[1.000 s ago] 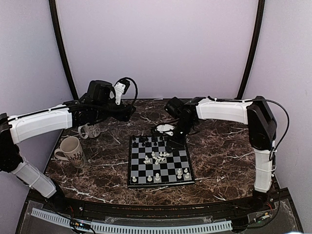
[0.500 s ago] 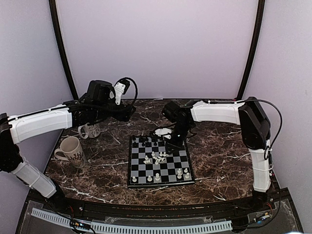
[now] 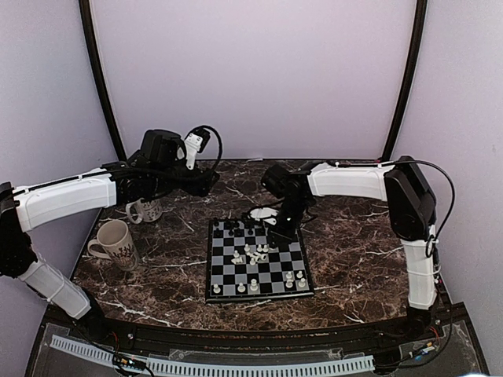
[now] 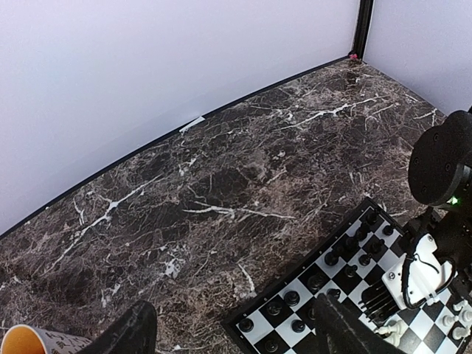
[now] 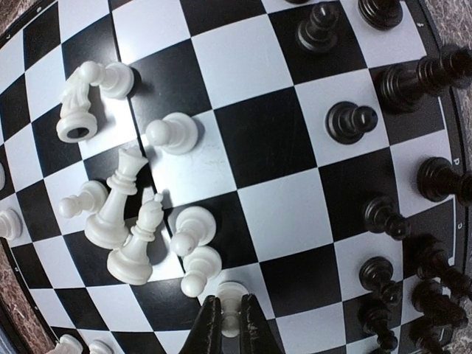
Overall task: Set up the chess pieces on the board
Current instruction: Pick up the pawn from the chessboard, then place the pawn at f2.
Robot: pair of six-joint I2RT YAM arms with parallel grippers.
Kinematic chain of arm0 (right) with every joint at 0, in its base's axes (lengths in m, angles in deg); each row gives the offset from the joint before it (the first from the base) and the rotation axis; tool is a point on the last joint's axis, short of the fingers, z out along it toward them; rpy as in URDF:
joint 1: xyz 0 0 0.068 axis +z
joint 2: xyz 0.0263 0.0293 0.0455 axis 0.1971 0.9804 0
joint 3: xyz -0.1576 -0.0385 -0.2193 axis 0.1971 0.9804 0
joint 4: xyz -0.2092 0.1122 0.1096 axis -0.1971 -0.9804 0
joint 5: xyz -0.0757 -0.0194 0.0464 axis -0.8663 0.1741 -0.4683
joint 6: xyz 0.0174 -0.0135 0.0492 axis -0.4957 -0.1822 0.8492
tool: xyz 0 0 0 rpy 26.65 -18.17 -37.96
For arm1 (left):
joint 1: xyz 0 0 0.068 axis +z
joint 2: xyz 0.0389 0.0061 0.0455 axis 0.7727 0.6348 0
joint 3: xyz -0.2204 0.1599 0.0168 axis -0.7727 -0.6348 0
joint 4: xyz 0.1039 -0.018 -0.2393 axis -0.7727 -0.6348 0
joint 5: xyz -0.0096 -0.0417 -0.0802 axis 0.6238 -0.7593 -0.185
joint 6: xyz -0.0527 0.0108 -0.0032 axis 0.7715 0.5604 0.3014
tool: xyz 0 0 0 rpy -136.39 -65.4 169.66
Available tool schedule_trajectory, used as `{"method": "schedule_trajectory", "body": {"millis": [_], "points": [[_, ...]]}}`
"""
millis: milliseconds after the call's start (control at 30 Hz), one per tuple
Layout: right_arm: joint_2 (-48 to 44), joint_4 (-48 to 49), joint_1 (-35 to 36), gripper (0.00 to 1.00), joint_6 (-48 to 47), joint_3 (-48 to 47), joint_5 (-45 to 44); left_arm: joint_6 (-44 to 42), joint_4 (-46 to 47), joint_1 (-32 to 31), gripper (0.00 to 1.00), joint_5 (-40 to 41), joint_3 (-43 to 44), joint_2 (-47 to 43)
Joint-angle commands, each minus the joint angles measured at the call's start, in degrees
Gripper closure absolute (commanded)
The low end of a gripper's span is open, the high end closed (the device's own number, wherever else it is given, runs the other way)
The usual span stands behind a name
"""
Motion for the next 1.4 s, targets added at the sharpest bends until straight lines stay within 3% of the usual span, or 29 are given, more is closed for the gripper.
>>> {"method": "schedule_trajectory", "body": {"millis": [0,233,500,1067,1367], "points": [[-5.8,-1.3,0.7,0.95,-0.2,2.5,0.0,-0.6,-1.0,0.3,0.25,-1.0,1.1,-0.1],[-12.2,-1.8,4.2,0.95,-3.7,9.2,1.7,-0.6,-0.9,0.2,0.25,-1.3,1.1,0.4],[-12.0,-1.9,10.2,0.95,-5.6,13.4,-0.9,-0.5,-0.9,0.2,0.25,-1.5,1.1,0.9],[-8.5,-0.3,10.6,0.92,-5.3,13.4,-2.9,-0.6,-1.0,0.2,0.25,-1.9,1.0,1.4],[-8.2,-0.6,10.6,0.83,-5.5,13.6,-3.3,-0.7,-1.1,0.2,0.25,-2.1,1.1,1.7]]}}
